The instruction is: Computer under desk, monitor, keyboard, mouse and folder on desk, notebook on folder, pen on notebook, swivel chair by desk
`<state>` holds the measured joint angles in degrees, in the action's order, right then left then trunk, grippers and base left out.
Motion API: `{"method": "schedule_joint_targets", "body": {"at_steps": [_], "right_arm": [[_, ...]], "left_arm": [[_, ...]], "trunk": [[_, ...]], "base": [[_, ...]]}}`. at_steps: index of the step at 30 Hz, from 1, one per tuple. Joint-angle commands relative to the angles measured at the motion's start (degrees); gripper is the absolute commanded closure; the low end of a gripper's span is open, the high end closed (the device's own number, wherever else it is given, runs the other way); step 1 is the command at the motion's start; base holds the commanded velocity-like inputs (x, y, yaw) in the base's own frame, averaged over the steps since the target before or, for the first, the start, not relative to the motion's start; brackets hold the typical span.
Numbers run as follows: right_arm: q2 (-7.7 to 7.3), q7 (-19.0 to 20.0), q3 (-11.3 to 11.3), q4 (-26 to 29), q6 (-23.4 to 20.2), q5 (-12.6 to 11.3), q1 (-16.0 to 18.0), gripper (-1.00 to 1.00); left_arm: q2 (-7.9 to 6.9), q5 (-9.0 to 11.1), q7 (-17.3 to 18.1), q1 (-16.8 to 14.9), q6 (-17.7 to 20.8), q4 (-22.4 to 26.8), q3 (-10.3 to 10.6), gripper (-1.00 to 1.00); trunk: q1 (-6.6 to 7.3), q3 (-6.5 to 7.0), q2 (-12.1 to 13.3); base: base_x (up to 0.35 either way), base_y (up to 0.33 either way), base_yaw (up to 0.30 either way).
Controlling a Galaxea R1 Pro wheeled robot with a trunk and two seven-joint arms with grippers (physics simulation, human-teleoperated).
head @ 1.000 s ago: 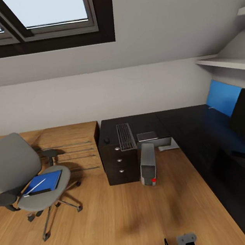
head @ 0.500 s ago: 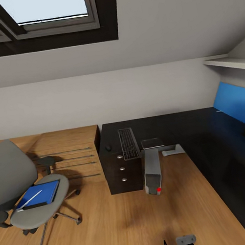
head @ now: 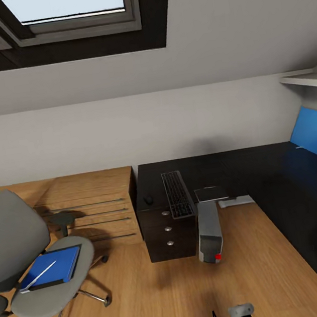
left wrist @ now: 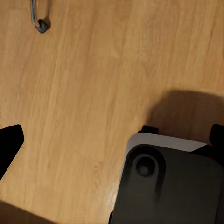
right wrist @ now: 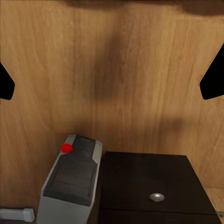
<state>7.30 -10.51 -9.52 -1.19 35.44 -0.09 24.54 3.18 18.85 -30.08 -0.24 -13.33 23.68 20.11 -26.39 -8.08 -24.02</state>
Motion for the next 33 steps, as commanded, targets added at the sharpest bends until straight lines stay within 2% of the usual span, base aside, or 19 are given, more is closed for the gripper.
{"method": "schedule_joint_targets", "body": {"at_steps": [1,9,13,24,27,30,32,33], "right_arm": [[0.04,-0.47,-0.48,-0.13,0.15,0.01,0.07,-1.00],[0.04,-0.47,-0.44,-0.13,0.15,-0.03,0.07,-1.00],[-0.03,-0.47,-0.42,-0.13,0.15,-0.08,0.07,-1.00],[-0.03,-0.47,-0.61,0.24,0.70,0.18,0.07,-1.00],[0.07,-0.47,-0.63,0.79,0.70,0.18,0.07,-1.00],[0.10,-0.53,-0.52,4.01,0.53,0.00,0.07,-1.00],[-0.01,-0.54,-0.29,8.42,0.21,-0.42,0.07,-1.00],[-0.07,-0.52,-0.18,11.48,-0.09,-0.94,0.07,-1.00]], "left_arm": [[-0.06,0.62,-0.33,-0.03,-0.24,0.06,0.46,-1.00],[-0.10,0.66,-0.40,-0.03,-0.39,0.43,0.31,-1.00],[-0.09,0.66,-0.44,-0.03,-1.17,3.25,0.19,-1.00],[-0.08,0.72,-0.46,-0.03,-0.78,4.64,0.14,-1.00],[-0.05,0.72,-0.45,-0.03,-0.24,7.04,0.17,-1.00],[-0.09,0.74,-0.54,-0.03,2.29,11.06,0.14,-1.00],[-0.14,0.74,-0.57,-0.03,6.04,14.44,0.11,-1.00],[-0.16,0.75,-0.61,-0.03,9.20,16.83,0.04,-1.00]], "trunk": [[-0.05,-0.10,-0.11],[-0.05,-0.10,-0.11],[-0.05,-0.10,-0.11],[-2.47,-2.17,-4.52],[-3.13,-2.71,-5.72],[-3.79,-3.25,-6.92],[-4.22,-3.61,-7.73],[-4.44,-3.79,-8.13]], "base": [[0.152,0.125,0.000],[0.046,0.038,0.000],[0.004,0.003,0.000],[0.000,0.000,-0.018],[0.000,0.000,-0.001],[0.000,0.000,0.000],[0.000,0.000,0.000],[0.000,0.000,0.000]]}}
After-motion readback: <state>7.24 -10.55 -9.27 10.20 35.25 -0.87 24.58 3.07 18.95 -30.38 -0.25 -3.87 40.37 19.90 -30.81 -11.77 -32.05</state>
